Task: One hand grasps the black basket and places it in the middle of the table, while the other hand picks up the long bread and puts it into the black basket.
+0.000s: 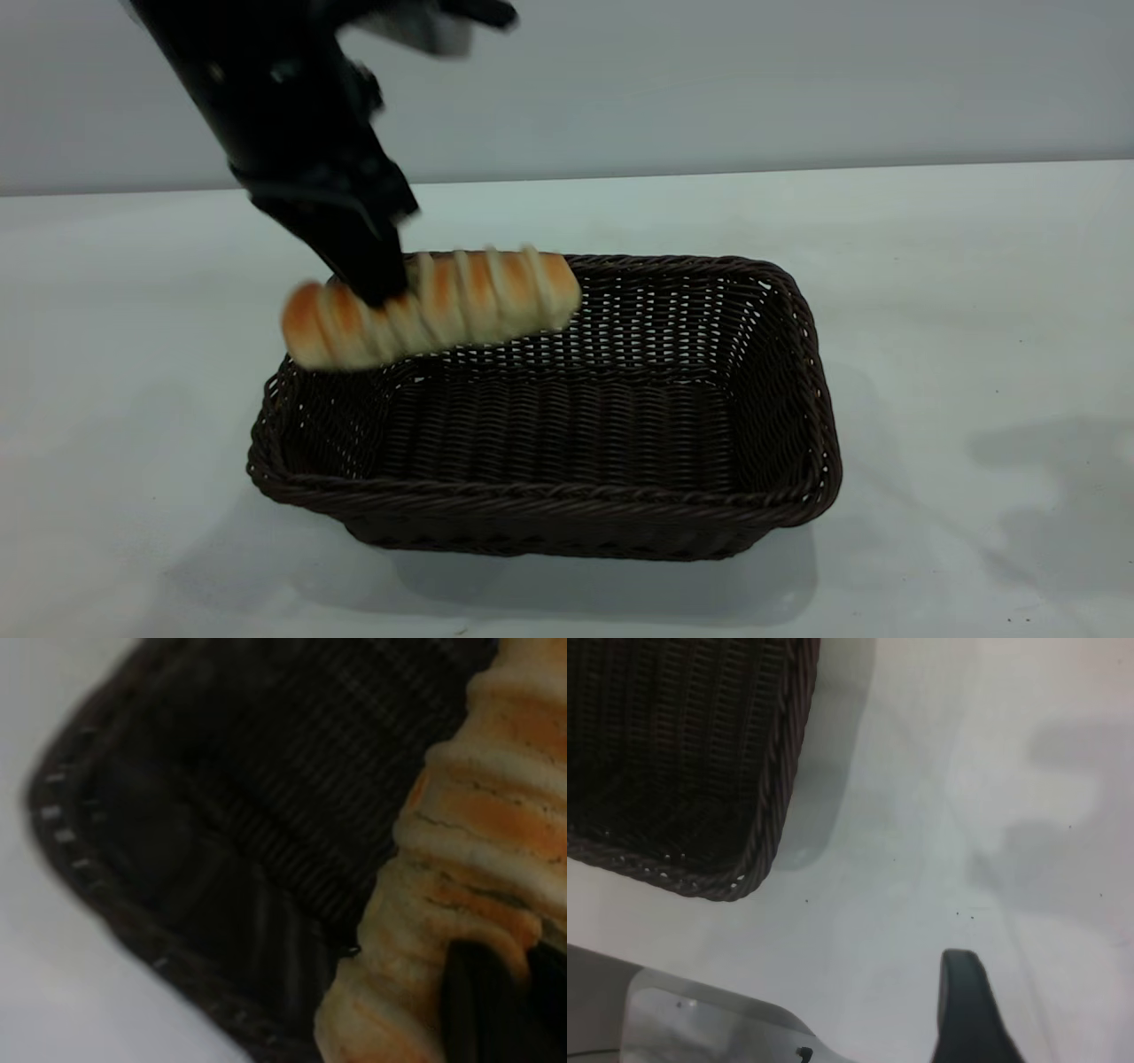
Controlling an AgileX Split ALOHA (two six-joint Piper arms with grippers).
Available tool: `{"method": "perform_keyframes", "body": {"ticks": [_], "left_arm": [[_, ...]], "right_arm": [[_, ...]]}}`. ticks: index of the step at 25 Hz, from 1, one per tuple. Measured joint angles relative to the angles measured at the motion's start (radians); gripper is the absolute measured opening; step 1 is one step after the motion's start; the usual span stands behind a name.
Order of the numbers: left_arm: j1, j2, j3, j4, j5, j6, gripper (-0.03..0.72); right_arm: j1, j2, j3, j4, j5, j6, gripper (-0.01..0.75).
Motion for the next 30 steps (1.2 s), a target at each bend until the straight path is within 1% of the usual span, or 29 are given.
{"method": "perform_keyframes", "body": {"ticks": [2, 7, 8, 10, 11, 12, 14, 15, 17, 19, 21, 23, 26, 29, 30], "left_arm": [[0.000, 0.025, 0.001, -0.031, -0.010, 0.002, 0.139], [0.000, 0.050, -0.001, -0.062, -0.026, 0.004, 0.410], [0.000, 0.048, -0.007, -0.062, -0.016, 0.004, 0.465], [0.000, 0.036, -0.030, -0.041, 0.021, -0.013, 0.542], [0.000, 0.023, -0.049, -0.010, 0.053, -0.042, 0.567], [0.000, 0.005, -0.072, 0.030, 0.090, -0.081, 0.574], [0.000, -0.032, -0.114, 0.159, 0.153, -0.199, 0.573], [0.000, -0.056, -0.129, 0.263, 0.192, -0.281, 0.568], [0.001, -0.098, -0.138, 0.417, 0.254, -0.397, 0.562], [0.005, -0.141, -0.138, 0.502, 0.317, -0.476, 0.560], [0.023, -0.181, -0.138, 0.511, 0.359, -0.512, 0.559], [0.050, -0.229, -0.130, 0.507, 0.368, -0.523, 0.559], [0.108, -0.335, -0.084, 0.484, 0.353, -0.544, 0.559], [0.162, -0.451, -0.008, 0.446, 0.323, -0.563, 0.559], [0.170, -0.486, 0.017, 0.437, 0.313, -0.563, 0.559]], "right_arm": [[0.000, 0.000, 0.000, 0.000, 0.000, 0.000, 0.474], [0.000, 0.000, 0.000, 0.000, -0.001, 0.000, 0.474], [0.000, 0.000, 0.000, 0.000, -0.001, 0.000, 0.474], [0.000, 0.000, 0.000, 0.000, -0.001, 0.000, 0.474], [0.000, 0.000, 0.000, 0.000, -0.001, 0.000, 0.474], [0.000, 0.000, 0.000, 0.000, -0.001, 0.000, 0.474], [0.000, 0.000, 0.000, -0.003, 0.000, 0.000, 0.474], [0.000, 0.000, 0.000, -0.009, 0.005, 0.000, 0.474], [0.000, 0.000, 0.000, -0.039, 0.021, 0.008, 0.474], [0.000, 0.000, 0.000, -0.078, 0.036, 0.040, 0.474], [0.000, -0.003, 0.000, -0.134, 0.056, 0.078, 0.474], [0.000, -0.018, 0.001, -0.192, 0.074, 0.124, 0.474], [0.000, -0.081, 0.001, -0.261, 0.099, 0.179, 0.474], [0.000, -0.181, 0.001, -0.280, 0.125, 0.189, 0.474], [0.000, -0.211, 0.001, -0.281, 0.134, 0.192, 0.474]]}}
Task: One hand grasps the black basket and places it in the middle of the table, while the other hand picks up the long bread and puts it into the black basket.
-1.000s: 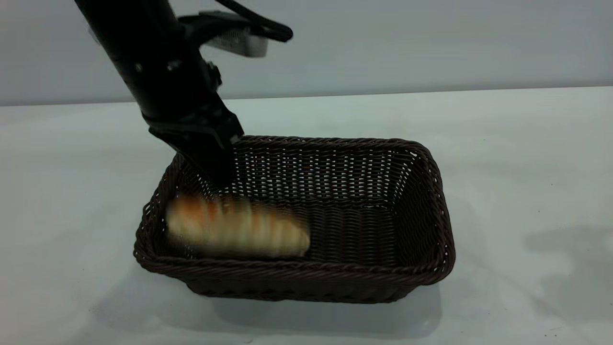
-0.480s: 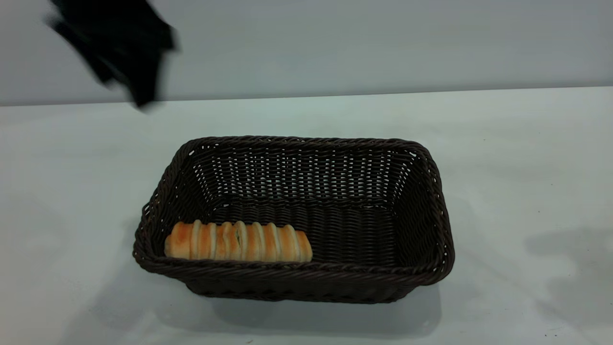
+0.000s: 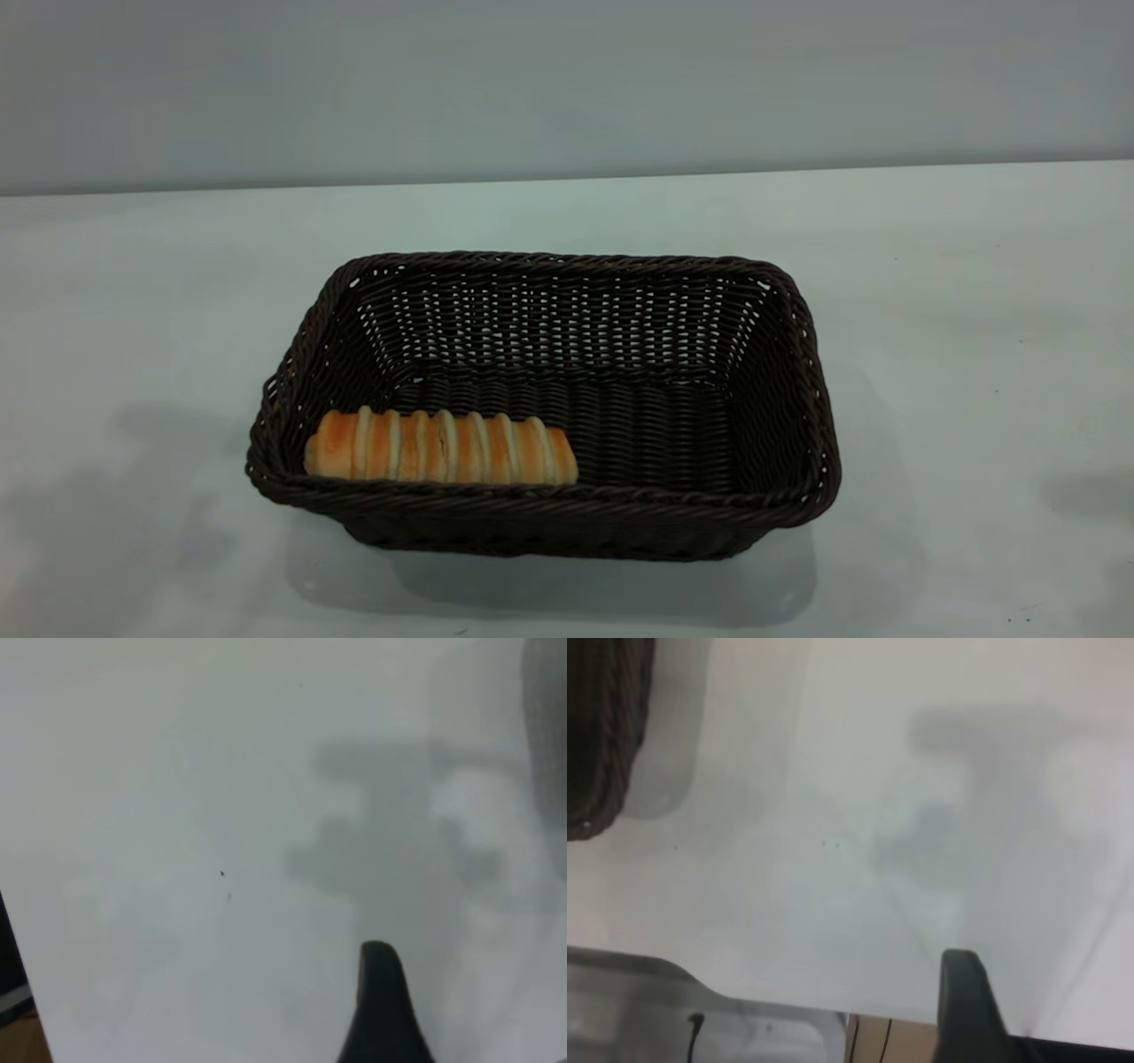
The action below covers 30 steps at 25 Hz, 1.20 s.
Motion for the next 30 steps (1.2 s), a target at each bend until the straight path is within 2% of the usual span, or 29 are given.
{"method": "perform_keyframes", "body": {"ticks": [11, 18, 25, 30], "left_arm": [[0.007, -0.414, 0.304, -0.085, -0.046, -0.007, 0.559], [0.007, -0.726, 0.449, -0.087, -0.069, -0.011, 0.557], [0.007, -0.925, 0.552, -0.087, -0.069, -0.014, 0.557], [0.007, -1.043, 0.627, -0.087, -0.062, -0.015, 0.557]], "right_arm": [[0.000, -0.295, 0.029, 0.039, 0.139, -0.023, 0.473], [0.000, -0.529, 0.191, 0.088, 0.149, -0.068, 0.474], [0.000, -0.762, 0.346, 0.125, 0.122, -0.086, 0.474], [0.000, -0.929, 0.380, 0.112, 0.120, -0.121, 0.474]]}}
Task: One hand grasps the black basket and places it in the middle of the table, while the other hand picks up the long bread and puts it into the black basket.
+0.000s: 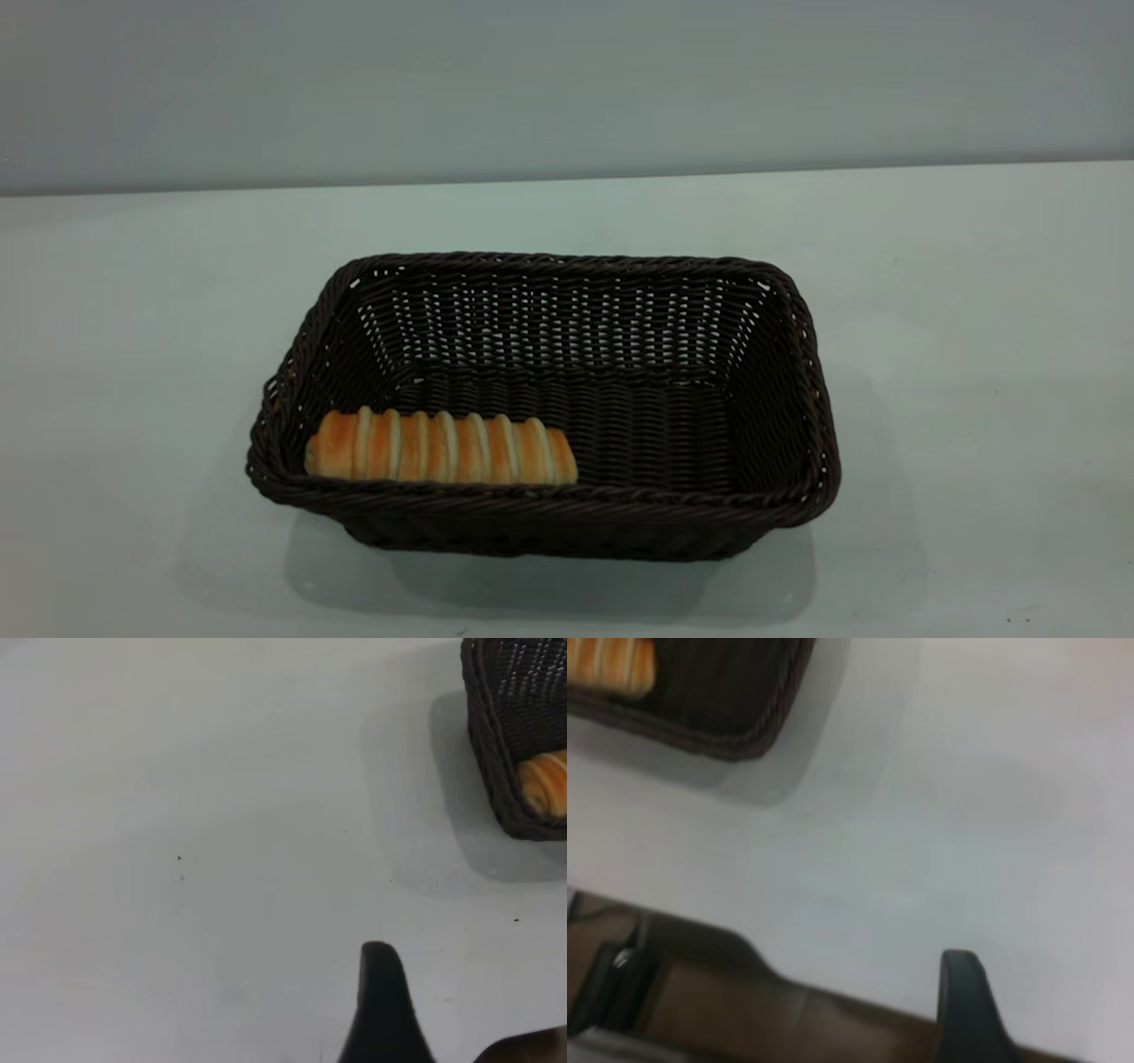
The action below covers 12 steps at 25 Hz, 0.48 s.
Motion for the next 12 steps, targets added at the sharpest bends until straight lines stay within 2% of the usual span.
{"method": "perform_keyframes", "body": {"ticks": [12], "left_arm": [[0.001, -0.255, 0.051, 0.000, 0.055, 0.015, 0.557]], "right_arm": [[0.000, -0.200, 0.095, -0.039, -0.011, 0.000, 0.474]]}}
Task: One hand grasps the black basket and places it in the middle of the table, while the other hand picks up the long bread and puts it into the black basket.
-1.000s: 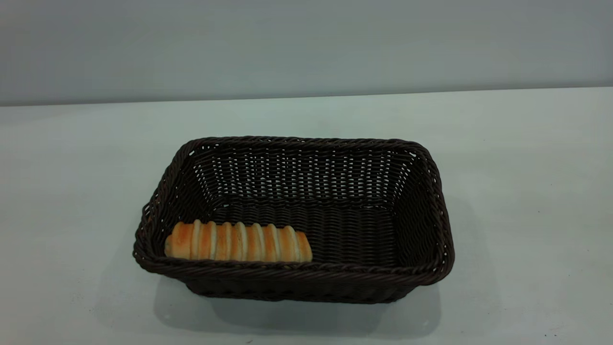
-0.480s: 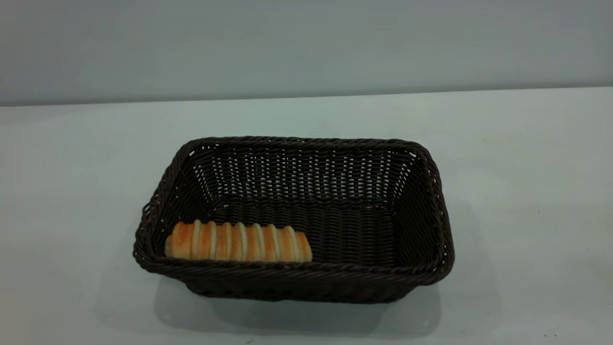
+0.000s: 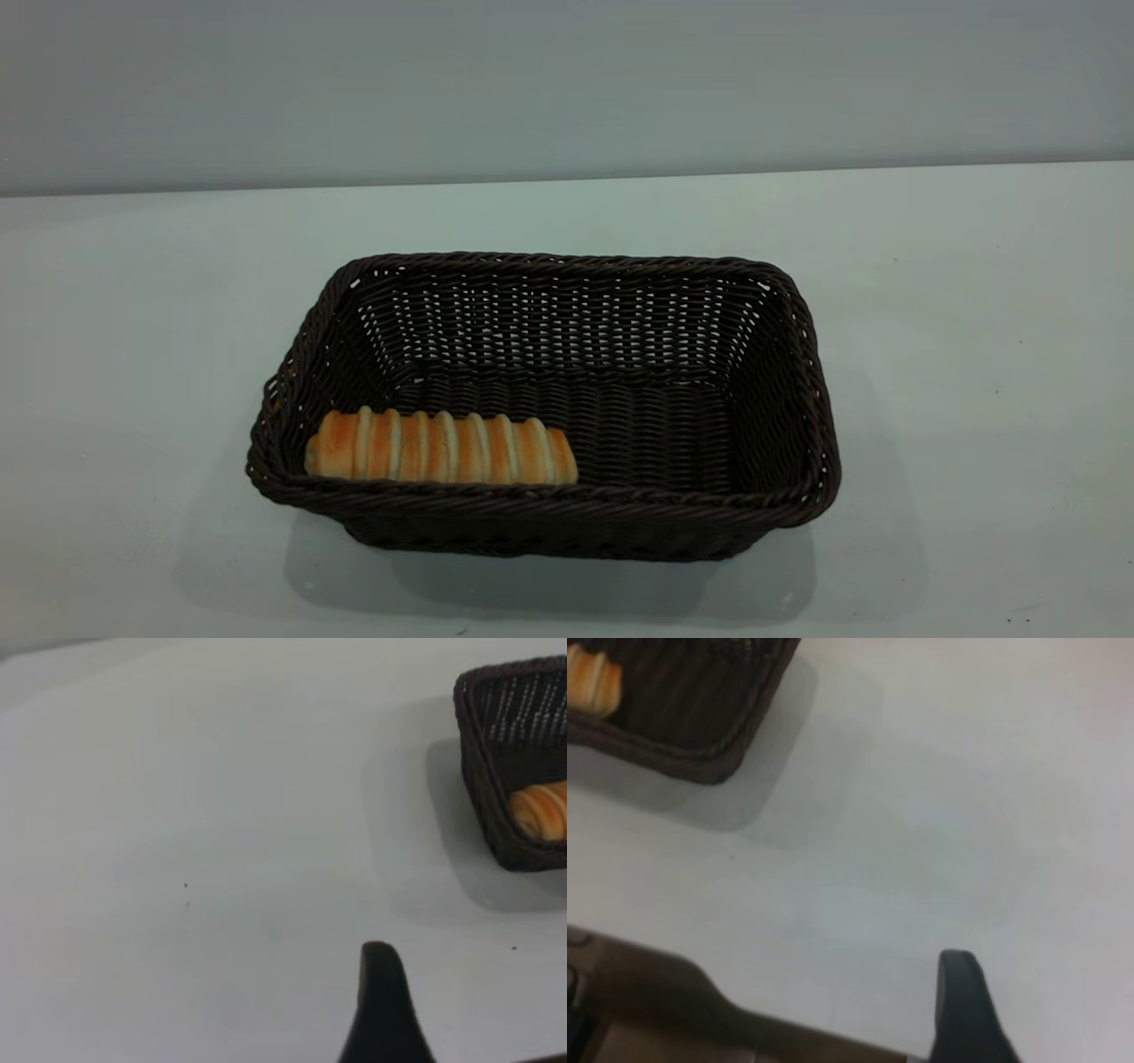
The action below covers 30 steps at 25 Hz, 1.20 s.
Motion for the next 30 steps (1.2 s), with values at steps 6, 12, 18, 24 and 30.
{"method": "perform_keyframes", "body": {"ticks": [6, 12, 18, 24, 30], "left_arm": [[0.000, -0.056, 0.000, -0.014, 0.024, 0.042, 0.557], [0.000, -0.062, 0.012, -0.124, 0.101, 0.127, 0.557], [0.000, -0.062, 0.064, -0.164, 0.113, 0.175, 0.557], [0.000, -0.062, 0.064, -0.164, 0.113, 0.176, 0.557], [0.000, -0.062, 0.065, -0.164, 0.113, 0.176, 0.557]], "right_arm": [[0.000, -0.007, 0.001, -0.009, 0.000, 0.013, 0.474], [0.000, -0.007, 0.001, -0.010, 0.000, 0.015, 0.474], [0.000, -0.007, 0.001, -0.010, 0.000, 0.016, 0.474], [0.000, -0.007, 0.001, -0.012, 0.000, 0.016, 0.474], [0.000, -0.007, 0.001, -0.012, 0.000, 0.019, 0.473]]}}
